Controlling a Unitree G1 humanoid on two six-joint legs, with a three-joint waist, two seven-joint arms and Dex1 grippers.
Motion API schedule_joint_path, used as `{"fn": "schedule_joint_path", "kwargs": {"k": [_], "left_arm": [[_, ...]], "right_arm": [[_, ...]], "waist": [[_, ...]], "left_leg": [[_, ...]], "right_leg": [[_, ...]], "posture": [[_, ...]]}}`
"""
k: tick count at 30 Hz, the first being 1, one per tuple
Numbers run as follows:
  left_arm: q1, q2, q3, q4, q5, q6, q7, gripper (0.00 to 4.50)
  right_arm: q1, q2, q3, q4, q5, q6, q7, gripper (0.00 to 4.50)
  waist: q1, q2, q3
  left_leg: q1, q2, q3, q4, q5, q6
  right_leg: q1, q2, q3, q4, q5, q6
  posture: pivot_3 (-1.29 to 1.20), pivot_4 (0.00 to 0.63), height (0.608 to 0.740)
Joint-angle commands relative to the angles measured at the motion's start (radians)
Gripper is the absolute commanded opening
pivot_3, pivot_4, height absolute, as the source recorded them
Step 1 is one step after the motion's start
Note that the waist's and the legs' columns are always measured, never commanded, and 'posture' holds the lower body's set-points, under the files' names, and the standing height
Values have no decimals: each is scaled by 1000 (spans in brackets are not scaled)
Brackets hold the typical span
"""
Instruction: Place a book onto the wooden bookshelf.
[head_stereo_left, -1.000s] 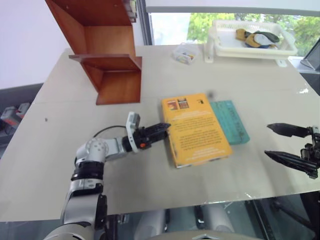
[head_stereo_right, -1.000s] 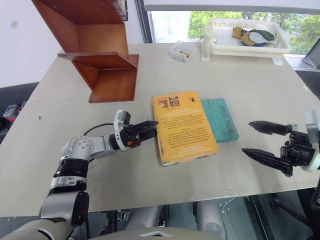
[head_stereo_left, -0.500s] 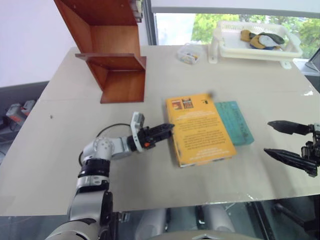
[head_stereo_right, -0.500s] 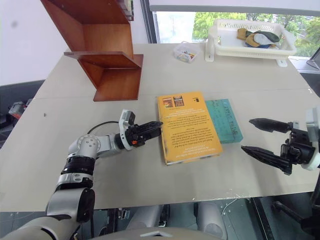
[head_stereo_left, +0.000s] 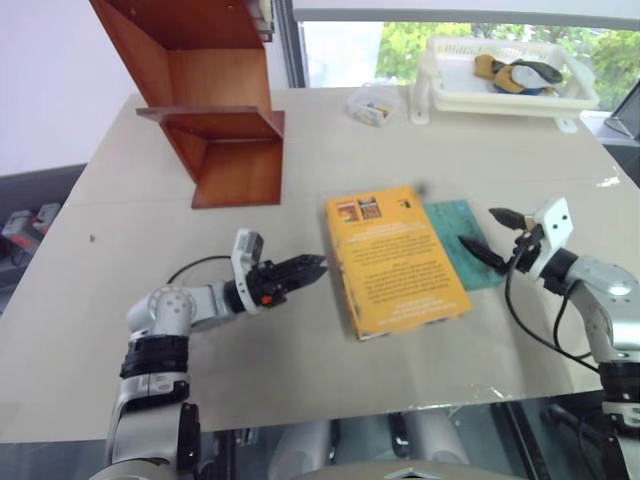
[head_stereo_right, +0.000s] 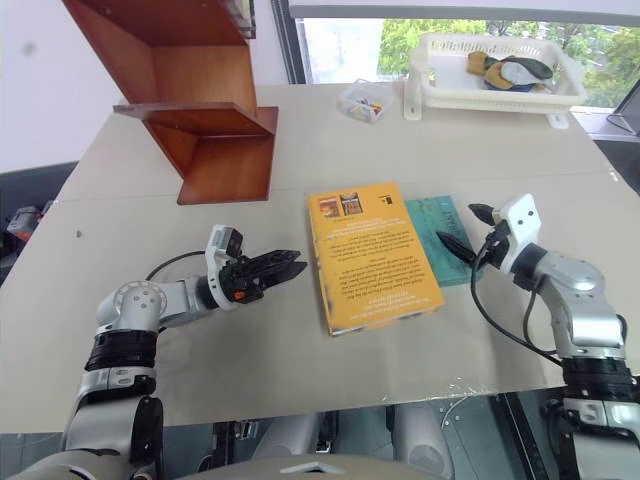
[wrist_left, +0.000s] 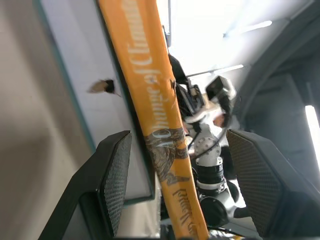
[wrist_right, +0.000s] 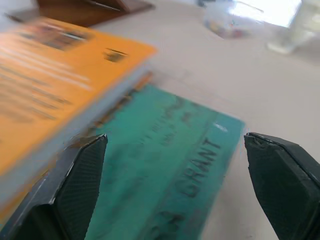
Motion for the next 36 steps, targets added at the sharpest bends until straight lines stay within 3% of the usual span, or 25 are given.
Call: {"fn": "schedule_joint_path", "kwargs": {"k": [1,8,24,26,31,36], "left_arm": [[16,-14,10,-42,-21,5,17,3276],[43,-38,11,-71,-39,18,22,3276],[15,-37,-39,-47,-26,3,-13,3276],[6,-49,-59,-41,-14,-9,-17,3276],[-8,-63,-86,-23,4,-29,-34,3276],[-25,-77,-98,-4,15,-29,-38,3276]], "right_arm": [[-39,28,51,74,-65,-95,-2,4500],[-49,86,116,7,-56,-84,37,4500],[-28,103,144,-175,-35,-4,42,4500],[-12,45,79,-183,-6,5,63,4500],[129,-145,-113,-289,235,131,265,4500],[408,-355,-376,-395,450,311,508,4500]], "waist": [[-1,0,0],[-9,0,0],[-6,0,0],[-2,0,0],[17,0,0],[23,2,0]], "left_leg": [[0,0,0,0,0,0],[1,1,-2,0,0,0],[0,0,-3,-1,0,0],[0,0,-3,-1,0,0],[-2,-3,-6,-1,0,1],[-4,-3,-7,0,-2,3]], "right_leg": [[0,-1,0,0,0,0],[1,0,1,1,0,-1],[0,0,0,1,1,-1],[0,0,-1,1,1,-1],[0,-3,-4,-1,1,-1],[0,-3,-5,-2,1,-1]], "posture": [[0,150,740],[0,150,740],[0,150,740],[0,150,740],[0,150,740],[0,150,740]]}}
